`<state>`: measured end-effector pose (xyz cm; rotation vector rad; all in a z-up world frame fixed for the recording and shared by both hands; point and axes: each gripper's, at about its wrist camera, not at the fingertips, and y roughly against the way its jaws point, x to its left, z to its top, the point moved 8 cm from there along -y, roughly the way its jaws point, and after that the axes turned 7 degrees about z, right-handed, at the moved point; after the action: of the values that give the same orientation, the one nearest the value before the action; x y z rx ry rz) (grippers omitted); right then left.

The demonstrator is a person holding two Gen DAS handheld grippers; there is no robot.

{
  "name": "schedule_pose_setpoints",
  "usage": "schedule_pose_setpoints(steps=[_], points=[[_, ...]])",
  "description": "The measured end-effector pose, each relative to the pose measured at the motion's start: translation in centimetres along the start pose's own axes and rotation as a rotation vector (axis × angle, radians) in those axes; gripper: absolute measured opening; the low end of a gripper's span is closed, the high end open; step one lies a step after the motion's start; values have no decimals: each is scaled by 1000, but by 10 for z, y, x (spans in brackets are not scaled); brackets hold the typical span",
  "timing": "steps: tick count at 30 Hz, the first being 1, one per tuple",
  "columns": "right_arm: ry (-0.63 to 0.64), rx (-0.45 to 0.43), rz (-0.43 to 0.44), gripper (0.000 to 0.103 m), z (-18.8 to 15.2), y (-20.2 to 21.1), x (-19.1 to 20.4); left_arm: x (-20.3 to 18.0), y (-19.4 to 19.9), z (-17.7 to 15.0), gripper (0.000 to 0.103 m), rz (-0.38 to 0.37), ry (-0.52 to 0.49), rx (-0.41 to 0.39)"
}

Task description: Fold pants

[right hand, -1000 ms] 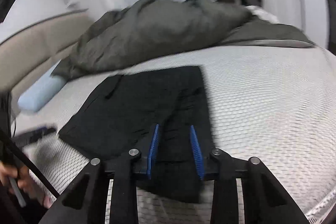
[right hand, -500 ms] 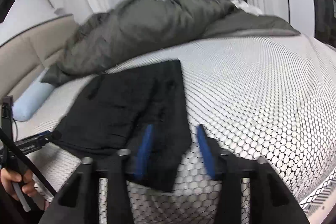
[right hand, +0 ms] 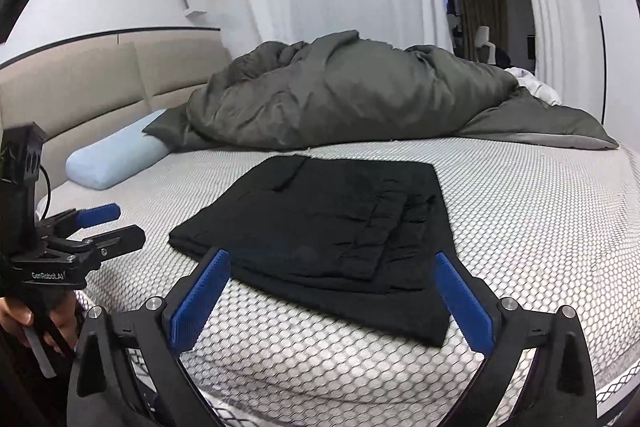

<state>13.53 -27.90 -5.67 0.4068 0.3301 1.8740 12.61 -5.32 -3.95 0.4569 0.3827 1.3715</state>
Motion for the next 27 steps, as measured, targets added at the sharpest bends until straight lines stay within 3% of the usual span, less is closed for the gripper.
schedule_pose_setpoints(steps=[7, 27], points=[[54, -26, 21, 103, -1, 2, 21, -1, 8, 3, 102, -9, 21, -23], [59, -93, 27, 103, 6, 15, 22, 2, 19, 6, 103, -9, 54, -38]])
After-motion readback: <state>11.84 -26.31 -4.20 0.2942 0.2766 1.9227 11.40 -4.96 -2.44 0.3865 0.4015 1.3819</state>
